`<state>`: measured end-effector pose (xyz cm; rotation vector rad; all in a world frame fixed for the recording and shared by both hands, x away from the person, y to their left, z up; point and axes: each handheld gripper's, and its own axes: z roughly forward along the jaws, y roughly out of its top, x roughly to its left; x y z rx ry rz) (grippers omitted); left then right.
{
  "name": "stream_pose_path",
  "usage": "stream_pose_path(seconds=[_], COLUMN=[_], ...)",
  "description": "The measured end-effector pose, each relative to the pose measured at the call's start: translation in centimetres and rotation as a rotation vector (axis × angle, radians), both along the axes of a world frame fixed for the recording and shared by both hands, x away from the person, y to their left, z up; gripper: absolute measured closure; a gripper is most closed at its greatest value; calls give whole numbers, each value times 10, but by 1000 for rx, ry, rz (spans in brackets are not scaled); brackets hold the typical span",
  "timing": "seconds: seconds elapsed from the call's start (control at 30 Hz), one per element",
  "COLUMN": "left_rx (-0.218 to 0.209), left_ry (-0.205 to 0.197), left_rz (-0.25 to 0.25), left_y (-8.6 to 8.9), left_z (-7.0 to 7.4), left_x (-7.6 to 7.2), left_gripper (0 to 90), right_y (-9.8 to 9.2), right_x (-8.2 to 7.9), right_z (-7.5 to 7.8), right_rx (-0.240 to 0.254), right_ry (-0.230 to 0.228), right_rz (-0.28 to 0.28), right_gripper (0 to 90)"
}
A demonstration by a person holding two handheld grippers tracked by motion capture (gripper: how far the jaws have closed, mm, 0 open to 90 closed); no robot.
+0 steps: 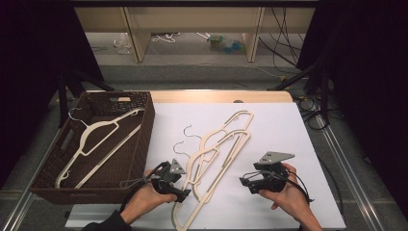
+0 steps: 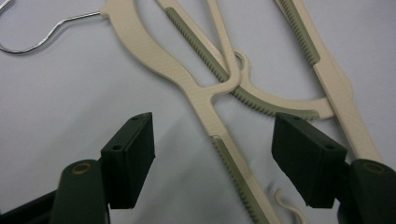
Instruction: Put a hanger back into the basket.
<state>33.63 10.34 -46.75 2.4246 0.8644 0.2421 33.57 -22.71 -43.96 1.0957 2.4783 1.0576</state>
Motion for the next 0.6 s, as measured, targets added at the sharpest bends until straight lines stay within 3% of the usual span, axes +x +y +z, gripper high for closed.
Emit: stream_pose_path(seconds=[0.13, 0.2, 0.3, 0.47, 0.57, 0.6], left_rx=[0, 0, 4, 41, 61, 65], left_ry=[9, 13, 32, 71, 60, 63], left_rz=[7, 13, 7, -19, -34, -34], left_y=[-1, -1, 0, -4, -6, -6], left_z=[-1, -2, -2, -5, -5, -5], left_x=[0, 1, 3, 5, 5, 5], left_gripper=[309, 318, 332, 404, 422, 447], right_y=[1, 2, 0, 0, 2, 1], right_x=[-1, -1, -1, 0, 0, 0], right_z=[0, -2, 0, -1, -2, -1], right_rx=[3, 13, 3, 1, 13, -1], right_ry=[5, -14, 4, -1, -18, -4], right_rz=[-1, -7, 0, 7, 4, 14], right_gripper=[250, 250, 251, 251, 252, 252])
